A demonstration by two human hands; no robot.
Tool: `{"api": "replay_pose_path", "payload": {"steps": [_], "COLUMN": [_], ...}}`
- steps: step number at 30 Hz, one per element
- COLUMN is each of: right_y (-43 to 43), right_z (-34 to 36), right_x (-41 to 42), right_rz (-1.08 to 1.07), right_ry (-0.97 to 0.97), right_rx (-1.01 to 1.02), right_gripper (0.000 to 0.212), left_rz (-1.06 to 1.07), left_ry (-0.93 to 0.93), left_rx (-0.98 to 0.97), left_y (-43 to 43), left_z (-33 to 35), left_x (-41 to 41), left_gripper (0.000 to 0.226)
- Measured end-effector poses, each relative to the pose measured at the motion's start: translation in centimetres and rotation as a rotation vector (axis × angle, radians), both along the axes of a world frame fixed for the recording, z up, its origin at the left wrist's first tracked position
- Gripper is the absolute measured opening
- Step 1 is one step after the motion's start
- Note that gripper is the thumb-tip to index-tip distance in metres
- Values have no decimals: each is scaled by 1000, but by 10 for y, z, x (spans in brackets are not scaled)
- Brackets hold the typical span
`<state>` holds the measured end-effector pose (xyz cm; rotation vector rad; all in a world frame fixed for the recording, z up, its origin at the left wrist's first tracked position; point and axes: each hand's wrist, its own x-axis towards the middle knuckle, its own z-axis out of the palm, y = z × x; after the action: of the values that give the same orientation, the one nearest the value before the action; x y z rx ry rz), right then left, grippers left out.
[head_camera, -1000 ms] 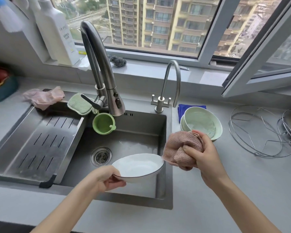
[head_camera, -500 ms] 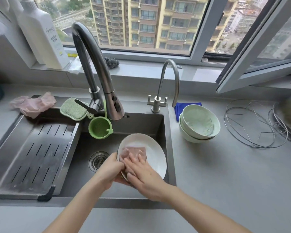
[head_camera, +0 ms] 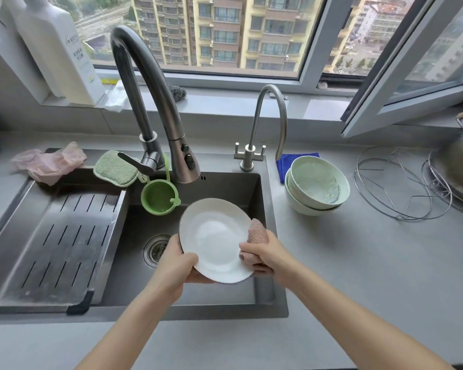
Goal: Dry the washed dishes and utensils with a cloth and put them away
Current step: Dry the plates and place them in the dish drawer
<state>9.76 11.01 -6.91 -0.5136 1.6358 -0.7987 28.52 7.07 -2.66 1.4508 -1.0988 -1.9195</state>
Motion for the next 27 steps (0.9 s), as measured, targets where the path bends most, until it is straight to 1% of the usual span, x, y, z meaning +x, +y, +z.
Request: {"api": "replay_pose_path", "payload": {"steps": [1, 2, 4, 5, 7, 8, 9, 11, 12, 13, 14, 15, 16, 17, 18, 19, 20, 21, 22, 23, 25, 27], "right_y": [2, 1, -4, -7, -6, -1, 5, 14, 15, 14, 12, 9, 9, 11, 11, 10, 7, 3, -1, -1, 9, 33], "right_z": [-3, -7, -9, -7, 4, 11, 19, 32, 38, 41, 46, 50, 51, 51, 49, 49, 46, 40, 35, 33, 43, 54], "right_x": [9, 17, 23, 21, 12, 7, 3, -3, -8, -14, -19, -23, -26, -26, -22, -12, -2, 11, 23, 33, 43, 36], "right_rz": [-148, -288, -523, -575, -569, -510, -417, -196, -106, -13, 112, 258, 403, 538, 655, 758, 830, 867, 872, 870, 930, 1090], "right_ry": [-157, -223, -219, -185, -141, -134, -127, -52, 31, 166, 369, 614, 871, 1083, 1187, 1190, 1114, 1008, 905, 826, 764, 741], "right_rx": [5, 8, -6, -13, -28, -40, -65, -88, -80, -72, -68, -67, -82, -99, -115, -118, -125, -153, -206, -288, -457, -489], "right_gripper": [44, 39, 35, 36, 36, 35, 35, 32, 31, 30, 31, 32, 38, 47, 61, 75, 81, 77, 69, 62, 54, 45], "left_rz": [59, 117, 164, 142, 32, 6, -3, -53, -94, -139, -171, -187, -177, -157, -125, -100, -89, -88, -72, -46, -4, -14], "left_ry": [-7, -14, 9, 31, 73, 104, 142, 202, 198, 165, 133, 118, 107, 94, 88, 88, 73, 37, -6, -34, -57, -59], "left_rx": [-3, -2, -2, 5, 34, 45, 40, 10, 9, 22, 25, 17, -1, -16, -30, -51, -72, -85, -78, -47, 1, -18], "left_y": [1, 3, 12, 15, 10, 3, -5, -18, -21, -21, -20, -18, -17, -16, -16, -16, -15, -15, -17, -20, -31, -39], "left_z": [-3, -7, -12, -12, -6, -4, 1, 9, 8, 8, 5, 4, 1, 2, 2, 4, 5, 7, 7, 7, 6, 5], "left_x": [-4, -8, -14, -14, -10, -6, -2, 3, 3, 2, 1, -1, -4, -8, -14, -22, -30, -37, -42, -44, -37, -24], "left_gripper": [57, 61, 63, 61, 57, 55, 47, 22, 26, 33, 37, 38, 38, 38, 38, 38, 39, 37, 36, 35, 39, 39]}}
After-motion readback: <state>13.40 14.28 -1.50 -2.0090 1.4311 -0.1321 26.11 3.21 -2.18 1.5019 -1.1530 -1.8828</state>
